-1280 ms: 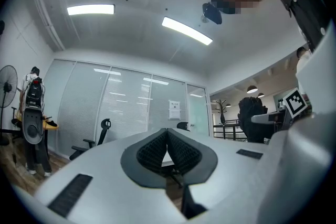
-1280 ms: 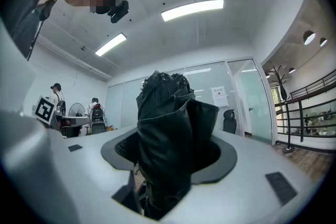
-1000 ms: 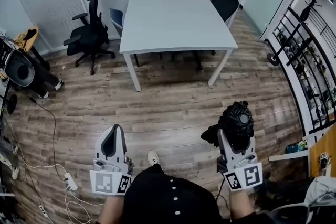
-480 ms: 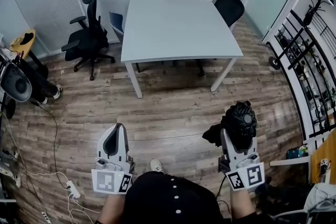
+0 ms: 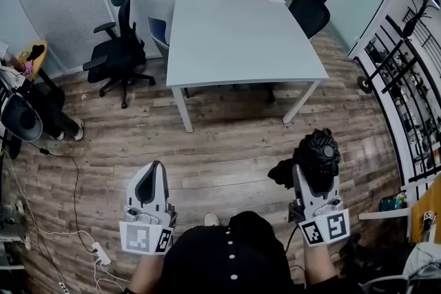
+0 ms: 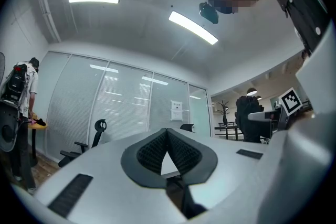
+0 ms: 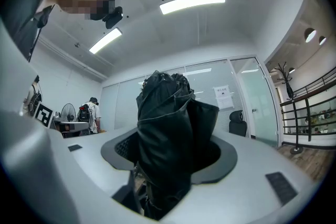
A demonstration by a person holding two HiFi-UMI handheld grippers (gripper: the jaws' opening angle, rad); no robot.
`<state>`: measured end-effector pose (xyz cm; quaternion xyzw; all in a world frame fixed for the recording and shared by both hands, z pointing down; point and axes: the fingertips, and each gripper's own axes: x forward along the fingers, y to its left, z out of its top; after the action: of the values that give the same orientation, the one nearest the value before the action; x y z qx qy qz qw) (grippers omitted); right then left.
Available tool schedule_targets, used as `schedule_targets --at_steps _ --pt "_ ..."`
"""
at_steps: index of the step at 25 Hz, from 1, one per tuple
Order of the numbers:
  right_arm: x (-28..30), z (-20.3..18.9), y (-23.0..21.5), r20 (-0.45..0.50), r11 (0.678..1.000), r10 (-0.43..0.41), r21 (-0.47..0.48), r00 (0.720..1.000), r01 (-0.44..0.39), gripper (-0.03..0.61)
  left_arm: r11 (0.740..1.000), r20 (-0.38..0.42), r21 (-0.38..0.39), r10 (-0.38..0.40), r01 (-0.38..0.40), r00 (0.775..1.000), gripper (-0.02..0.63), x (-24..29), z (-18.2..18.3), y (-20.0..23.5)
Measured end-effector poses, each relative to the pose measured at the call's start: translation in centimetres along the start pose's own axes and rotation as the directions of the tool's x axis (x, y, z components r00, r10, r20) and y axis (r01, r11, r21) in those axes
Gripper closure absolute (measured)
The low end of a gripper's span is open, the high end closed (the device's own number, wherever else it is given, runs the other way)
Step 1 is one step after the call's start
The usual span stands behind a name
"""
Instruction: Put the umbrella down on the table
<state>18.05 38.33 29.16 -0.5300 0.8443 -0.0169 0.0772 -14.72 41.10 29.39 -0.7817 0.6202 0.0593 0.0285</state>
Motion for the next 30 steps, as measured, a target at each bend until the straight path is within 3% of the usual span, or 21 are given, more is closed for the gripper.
schedule_targets --at_steps 11,30 --pt "2.9 -2.3 -1.9 -0.042 0.999 -0.029 0.018 0.999 0.030 0.298 1.000 -0.040 -0.017 0.008 -0.008 0.999 0.600 2.6 -2.7 1.2" --pt "15.6 -2.9 -10.4 -0.054 1.000 0.006 0.025 0.998 -0.004 0.298 0.999 -0.062 0.005 0.043 -0.043 0.997 0.600 17.1 -4.0 2.2"
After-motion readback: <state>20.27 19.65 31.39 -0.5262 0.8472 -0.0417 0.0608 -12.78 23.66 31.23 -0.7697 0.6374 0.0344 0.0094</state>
